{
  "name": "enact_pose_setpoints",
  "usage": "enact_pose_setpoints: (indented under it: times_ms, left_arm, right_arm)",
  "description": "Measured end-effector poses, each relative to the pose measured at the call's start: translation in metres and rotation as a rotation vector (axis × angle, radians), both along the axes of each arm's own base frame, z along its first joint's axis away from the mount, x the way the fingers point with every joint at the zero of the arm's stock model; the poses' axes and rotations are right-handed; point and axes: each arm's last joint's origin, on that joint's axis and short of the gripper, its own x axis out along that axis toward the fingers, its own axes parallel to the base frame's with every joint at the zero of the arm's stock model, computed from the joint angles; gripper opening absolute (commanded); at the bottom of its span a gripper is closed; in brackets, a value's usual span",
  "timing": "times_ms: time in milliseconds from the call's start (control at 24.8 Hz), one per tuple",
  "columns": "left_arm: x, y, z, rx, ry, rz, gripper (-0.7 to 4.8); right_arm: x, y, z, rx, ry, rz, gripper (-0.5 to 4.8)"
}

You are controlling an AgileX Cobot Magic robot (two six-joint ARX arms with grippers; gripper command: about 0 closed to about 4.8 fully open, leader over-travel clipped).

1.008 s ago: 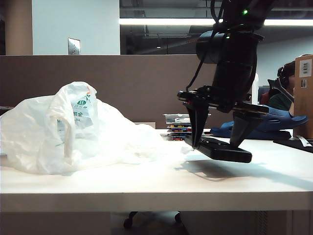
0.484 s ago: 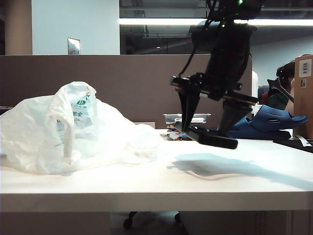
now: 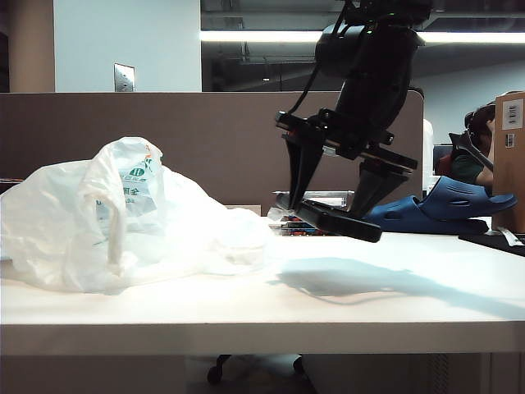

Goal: Put the power bank into the bag.

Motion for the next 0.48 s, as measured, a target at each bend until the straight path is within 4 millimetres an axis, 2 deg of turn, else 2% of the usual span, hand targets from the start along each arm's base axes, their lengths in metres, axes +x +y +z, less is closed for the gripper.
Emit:
enact_pose_setpoints:
  times_ms: [81,363,484]
  left_arm:
    - [0.029,-0.002,0.013,0.087,0.087,-0.032,3.73]
    - [0.082,-0.008,0.016,0.171,0.21,-0.084,3.73]
    - [0.104,-0.019,0.013,0.222,0.24,-0.134,3.73]
  right_arm:
    - [-0.002,0.004,0.0,0.008,0.003,0.017,2.63]
    - [-0.005,0.01,0.0,0.04,0.011,0.047,2.6]
    - [-0.007,0.016,0.002,0.054,0.004,0.067,2.6]
